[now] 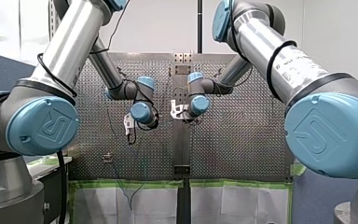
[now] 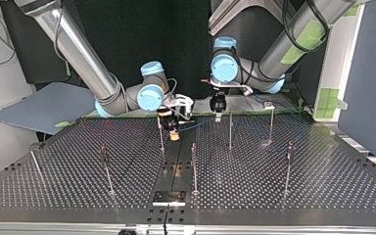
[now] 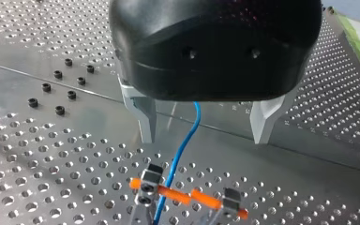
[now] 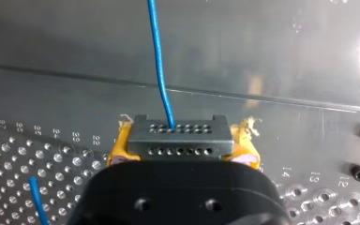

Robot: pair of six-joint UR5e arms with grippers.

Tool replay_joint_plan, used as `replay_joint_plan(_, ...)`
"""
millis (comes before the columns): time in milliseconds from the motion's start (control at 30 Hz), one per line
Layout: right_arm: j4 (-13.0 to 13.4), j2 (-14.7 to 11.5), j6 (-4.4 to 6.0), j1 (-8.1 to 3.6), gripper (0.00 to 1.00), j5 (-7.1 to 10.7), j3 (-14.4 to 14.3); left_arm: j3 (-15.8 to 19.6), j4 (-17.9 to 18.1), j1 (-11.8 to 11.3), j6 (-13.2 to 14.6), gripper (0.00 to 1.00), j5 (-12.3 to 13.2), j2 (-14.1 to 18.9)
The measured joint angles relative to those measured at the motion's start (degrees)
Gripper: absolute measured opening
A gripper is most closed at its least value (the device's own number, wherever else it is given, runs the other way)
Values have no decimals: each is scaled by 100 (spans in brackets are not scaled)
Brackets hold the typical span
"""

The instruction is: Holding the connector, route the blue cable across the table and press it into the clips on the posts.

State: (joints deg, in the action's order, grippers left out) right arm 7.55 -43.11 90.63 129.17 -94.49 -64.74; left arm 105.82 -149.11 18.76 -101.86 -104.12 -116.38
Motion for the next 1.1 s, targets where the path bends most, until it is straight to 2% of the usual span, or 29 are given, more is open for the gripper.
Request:
replay_joint_plan(200, -3, 0, 0, -1, 0, 0, 0, -2, 161, 34, -70, 99, -171, -7)
replay_joint_plan(433, 1, 0, 22, -1, 0, 0, 0, -50, 167, 134, -134, 99, -469, -77)
replay_joint_plan(567, 1, 0, 32, -1, 0, 0, 0, -200, 165, 265, -170, 99, -622, -241)
replay_joint_plan(767, -3, 0, 35, -3, 0, 0, 0, -434, 397, 461, -219, 99, -900, -403)
replay_joint_plan(933, -7, 0, 35, -1, 0, 0, 1, -500, 508, 462, -216, 99, -1142, -493)
replay_joint_plan(1100, -12, -1, 35, 1, 0, 0, 0, -554, 585, 435, -214, 99, -1389, -716)
